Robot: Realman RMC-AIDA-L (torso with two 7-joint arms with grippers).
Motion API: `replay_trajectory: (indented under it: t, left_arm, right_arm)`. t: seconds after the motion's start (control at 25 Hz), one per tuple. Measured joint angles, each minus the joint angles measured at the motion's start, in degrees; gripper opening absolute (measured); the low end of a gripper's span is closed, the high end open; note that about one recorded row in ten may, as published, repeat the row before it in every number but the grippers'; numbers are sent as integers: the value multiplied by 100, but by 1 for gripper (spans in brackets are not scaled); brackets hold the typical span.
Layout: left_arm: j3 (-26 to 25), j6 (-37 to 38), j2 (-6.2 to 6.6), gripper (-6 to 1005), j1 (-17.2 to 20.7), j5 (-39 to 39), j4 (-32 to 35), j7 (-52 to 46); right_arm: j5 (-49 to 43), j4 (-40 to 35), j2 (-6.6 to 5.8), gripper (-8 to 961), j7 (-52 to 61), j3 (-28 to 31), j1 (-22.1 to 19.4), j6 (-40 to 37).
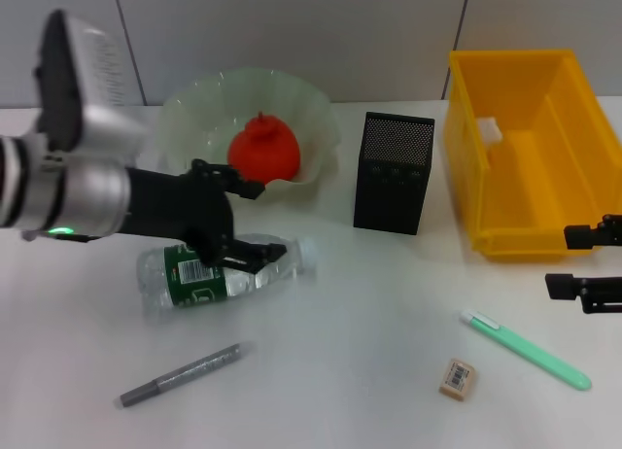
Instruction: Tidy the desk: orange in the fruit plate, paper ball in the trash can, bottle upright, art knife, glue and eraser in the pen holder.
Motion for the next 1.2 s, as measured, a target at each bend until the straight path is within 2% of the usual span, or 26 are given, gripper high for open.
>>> replay_trajectory:
  t: [0.24,0.44,0.76,1.0,1.04,1.2]
  left_arm:
    - [1227,-835,-8,710,-45,523,212,-719]
    - [1740,-1237,-13,706,-108,747,132,-1081]
    - [1888,-1594,-43,700,-433,747,-624,-1135]
    - [2214,-2019,-49,695,-483,712,-755,-1179]
    - [2385,-2235,-51,694,-544,709,-858,-1255]
    - [2475,-2390,-53,691,-701,704,-1083,-1318]
  right_arm:
    - [4,80,0,747,-197,-18,-17,-211]
    - [6,292,0,747,-521,-12,-19,-263]
    - [-27,543,-4,747,-683,-14,102,-210]
    - [-39,683,-5,747,-740,-13,172,-188]
    - [-39,704,-6,747,-754,-12,178,-180]
    - [-47,774,-8,747,-771,-13,189,-132]
